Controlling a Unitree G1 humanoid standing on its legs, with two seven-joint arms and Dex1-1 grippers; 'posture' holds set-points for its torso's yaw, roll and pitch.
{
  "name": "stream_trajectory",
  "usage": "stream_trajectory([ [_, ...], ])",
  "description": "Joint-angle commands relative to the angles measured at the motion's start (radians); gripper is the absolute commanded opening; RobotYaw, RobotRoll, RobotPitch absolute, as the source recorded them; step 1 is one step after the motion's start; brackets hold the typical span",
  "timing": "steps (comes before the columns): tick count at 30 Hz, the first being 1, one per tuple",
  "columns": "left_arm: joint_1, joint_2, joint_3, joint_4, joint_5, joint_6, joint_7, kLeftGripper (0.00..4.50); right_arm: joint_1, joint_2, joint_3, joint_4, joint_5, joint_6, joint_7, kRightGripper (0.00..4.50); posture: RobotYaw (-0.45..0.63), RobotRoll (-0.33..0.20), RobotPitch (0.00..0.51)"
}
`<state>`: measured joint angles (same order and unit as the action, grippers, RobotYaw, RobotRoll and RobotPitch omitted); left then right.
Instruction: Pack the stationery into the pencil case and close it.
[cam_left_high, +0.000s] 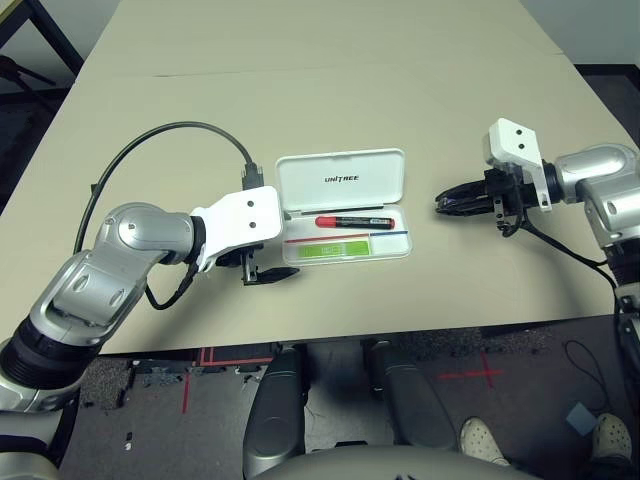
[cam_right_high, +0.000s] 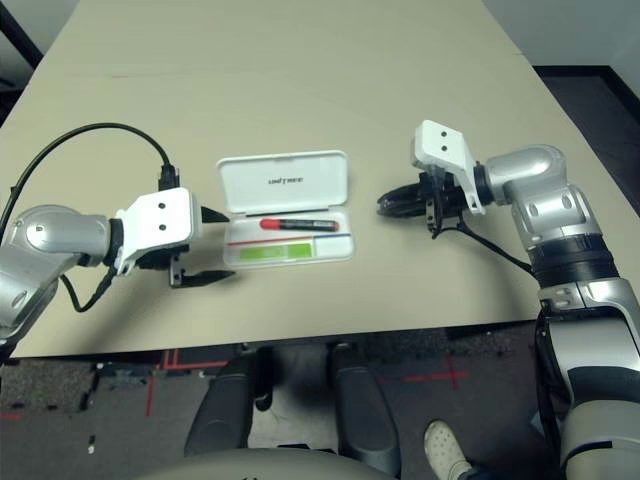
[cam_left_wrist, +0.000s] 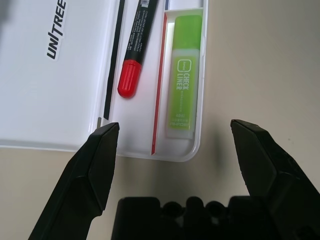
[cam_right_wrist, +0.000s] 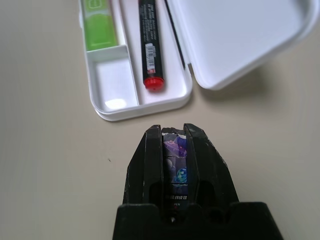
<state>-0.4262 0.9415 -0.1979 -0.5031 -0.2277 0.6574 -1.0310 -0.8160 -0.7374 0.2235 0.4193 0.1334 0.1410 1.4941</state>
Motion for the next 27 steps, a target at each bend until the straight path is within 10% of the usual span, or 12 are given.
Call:
stream_trajectory([
  [1, 0.011, 0.008, -0.007, -0.01, 0.012, -0.007, 0.002, 4.5, -0.021, 0.014, 0.016, -0.019, 0.002, -0.016, 0.04, 0.36, 0.09, 0.0, 0.21],
  [27, 0.02, 0.011, -0.013, -0.027, 0.012, 0.006, 0.029, 4.5, 0.003, 0.207, 0.095, 0.01, -0.043, -0.205, 0.041, 0.36, 0.11, 0.0, 0.212],
])
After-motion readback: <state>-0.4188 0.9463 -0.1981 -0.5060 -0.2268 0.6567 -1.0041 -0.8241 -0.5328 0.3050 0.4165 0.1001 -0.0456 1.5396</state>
